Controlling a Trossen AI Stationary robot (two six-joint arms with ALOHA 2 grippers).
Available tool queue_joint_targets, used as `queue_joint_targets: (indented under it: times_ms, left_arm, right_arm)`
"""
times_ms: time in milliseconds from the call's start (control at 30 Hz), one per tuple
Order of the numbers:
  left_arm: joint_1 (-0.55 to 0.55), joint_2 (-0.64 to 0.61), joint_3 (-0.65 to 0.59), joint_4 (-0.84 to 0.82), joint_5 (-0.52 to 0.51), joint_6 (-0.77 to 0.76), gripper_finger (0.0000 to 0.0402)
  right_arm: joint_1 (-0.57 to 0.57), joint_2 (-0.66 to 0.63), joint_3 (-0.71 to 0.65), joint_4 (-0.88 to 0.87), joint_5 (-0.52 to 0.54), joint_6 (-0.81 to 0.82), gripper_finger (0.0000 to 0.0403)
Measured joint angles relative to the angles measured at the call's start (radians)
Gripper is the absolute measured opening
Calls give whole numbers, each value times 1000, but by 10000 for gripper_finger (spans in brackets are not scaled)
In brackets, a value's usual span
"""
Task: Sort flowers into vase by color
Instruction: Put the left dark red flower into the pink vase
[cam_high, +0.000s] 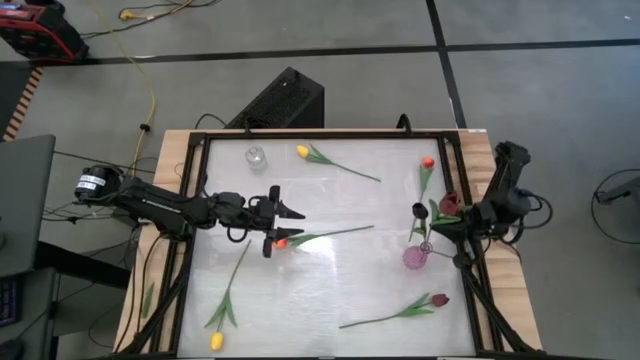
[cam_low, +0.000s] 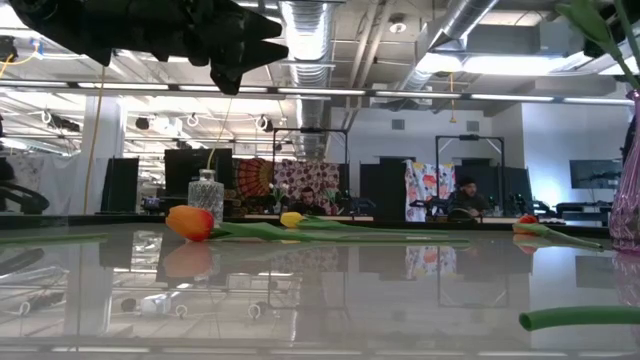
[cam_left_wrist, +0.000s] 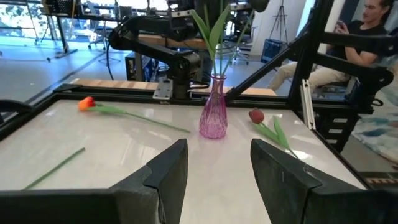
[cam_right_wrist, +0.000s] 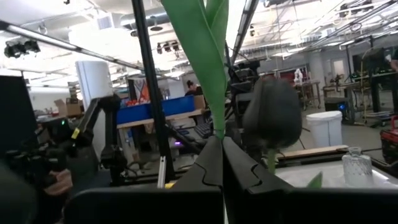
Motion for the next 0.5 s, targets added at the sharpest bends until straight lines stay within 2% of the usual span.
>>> queue_joint_targets:
  times_ms: [500]
  left_arm:
    - [0, 0, 0, -9, 0, -4, 164]
  right_arm:
    - [125, 0, -13, -148, -4, 0, 18]
